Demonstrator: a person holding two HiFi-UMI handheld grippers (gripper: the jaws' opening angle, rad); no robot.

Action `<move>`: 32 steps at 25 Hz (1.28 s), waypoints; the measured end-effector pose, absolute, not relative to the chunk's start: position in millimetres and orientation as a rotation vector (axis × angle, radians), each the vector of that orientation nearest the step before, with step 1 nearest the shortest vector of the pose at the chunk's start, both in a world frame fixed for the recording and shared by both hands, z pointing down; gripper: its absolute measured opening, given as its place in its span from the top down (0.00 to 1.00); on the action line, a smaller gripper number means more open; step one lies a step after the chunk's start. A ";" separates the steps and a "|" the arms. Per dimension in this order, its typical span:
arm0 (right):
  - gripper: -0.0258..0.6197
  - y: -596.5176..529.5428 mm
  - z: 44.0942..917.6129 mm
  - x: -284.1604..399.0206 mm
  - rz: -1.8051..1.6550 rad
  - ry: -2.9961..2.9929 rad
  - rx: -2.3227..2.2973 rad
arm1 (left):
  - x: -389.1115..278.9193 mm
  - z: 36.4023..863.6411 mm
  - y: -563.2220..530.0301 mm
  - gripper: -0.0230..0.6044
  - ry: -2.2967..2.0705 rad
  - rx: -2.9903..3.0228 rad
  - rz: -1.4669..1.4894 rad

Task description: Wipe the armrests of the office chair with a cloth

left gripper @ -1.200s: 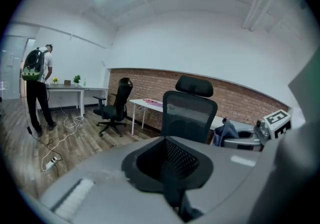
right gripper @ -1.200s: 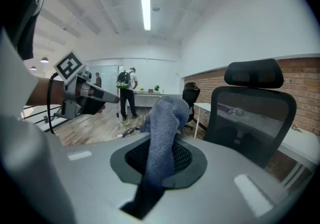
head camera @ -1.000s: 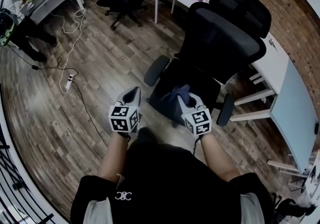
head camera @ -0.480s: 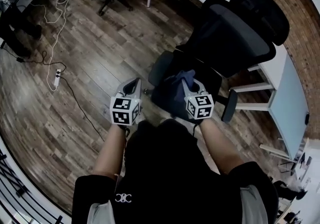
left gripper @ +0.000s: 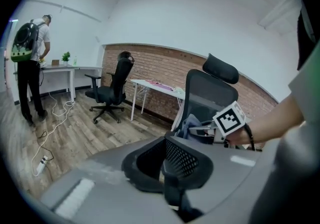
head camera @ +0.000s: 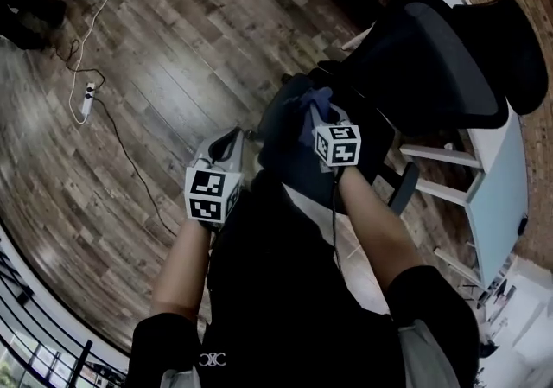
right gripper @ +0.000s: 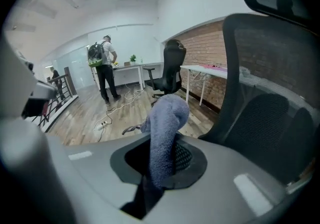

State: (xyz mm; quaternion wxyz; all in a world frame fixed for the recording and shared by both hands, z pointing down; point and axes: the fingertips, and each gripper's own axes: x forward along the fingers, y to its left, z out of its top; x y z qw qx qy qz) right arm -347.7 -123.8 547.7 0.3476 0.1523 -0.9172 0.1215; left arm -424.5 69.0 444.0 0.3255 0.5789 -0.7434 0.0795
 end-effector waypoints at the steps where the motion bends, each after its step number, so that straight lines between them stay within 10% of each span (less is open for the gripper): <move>1: 0.89 -132.4 556.7 -355.0 0.341 -2.370 0.408 | -427.0 447.6 69.6 0.95 -1.952 1.499 0.200; 16: 0.89 -212.2 640.1 -383.3 0.482 -2.202 0.451 | -436.0 478.1 66.4 0.95 -1.977 1.316 0.167; 32: 0.89 -153.6 635.7 -464.5 -0.158 -2.041 -0.112 | -451.3 481.8 93.0 0.95 -2.017 1.216 0.102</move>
